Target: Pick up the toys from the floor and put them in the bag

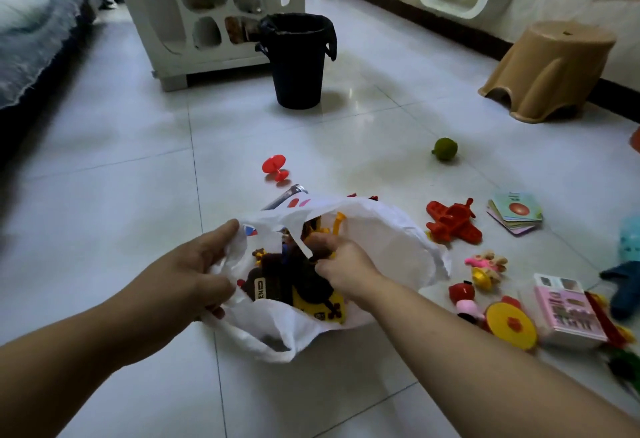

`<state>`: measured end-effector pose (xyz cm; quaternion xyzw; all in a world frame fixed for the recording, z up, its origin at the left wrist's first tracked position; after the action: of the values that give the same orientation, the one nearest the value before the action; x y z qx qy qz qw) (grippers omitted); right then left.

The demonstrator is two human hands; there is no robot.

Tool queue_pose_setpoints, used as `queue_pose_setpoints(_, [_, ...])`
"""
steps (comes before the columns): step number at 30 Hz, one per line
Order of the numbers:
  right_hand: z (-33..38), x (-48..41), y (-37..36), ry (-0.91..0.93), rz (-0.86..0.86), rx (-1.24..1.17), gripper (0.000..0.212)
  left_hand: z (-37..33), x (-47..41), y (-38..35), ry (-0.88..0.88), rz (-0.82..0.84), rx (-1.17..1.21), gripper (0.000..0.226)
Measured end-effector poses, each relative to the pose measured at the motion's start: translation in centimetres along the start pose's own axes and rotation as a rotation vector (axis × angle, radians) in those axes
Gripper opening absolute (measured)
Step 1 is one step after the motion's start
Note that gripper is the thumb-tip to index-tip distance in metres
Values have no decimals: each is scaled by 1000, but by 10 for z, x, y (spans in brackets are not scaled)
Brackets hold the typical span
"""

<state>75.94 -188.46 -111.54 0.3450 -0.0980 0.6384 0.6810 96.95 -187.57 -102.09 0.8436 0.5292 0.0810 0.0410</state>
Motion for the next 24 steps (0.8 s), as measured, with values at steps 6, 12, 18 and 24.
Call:
queue_pose_setpoints(6, [24,40,55,182,-255,15,67,-5,-6,-3,-5,4,-91,93])
queue_pose_setpoints(12, [63,54,93,207,-279,59,80,-12,-9,-22,-13,71,-443,80])
queue_pose_setpoints(18, [43,72,96,220,-251,205,58,-17,-8,-44,-64,169,-489,77])
queue_pose_setpoints(24, [-85,129,72,303,-411,696,41,-10,-12,-49,-114,205,-468,76])
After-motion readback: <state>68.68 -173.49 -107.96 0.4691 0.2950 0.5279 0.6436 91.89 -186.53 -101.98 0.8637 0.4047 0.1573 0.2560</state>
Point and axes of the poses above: each hand's wrist, its own x-axis away from the middle knuckle, its own y-axis out of the back of the hand, z = x × y, the point moved 4 cm from there along -x, towards the middle knuckle, and after that the axes turned 15 degrees about -y, right-handed, at the moved point
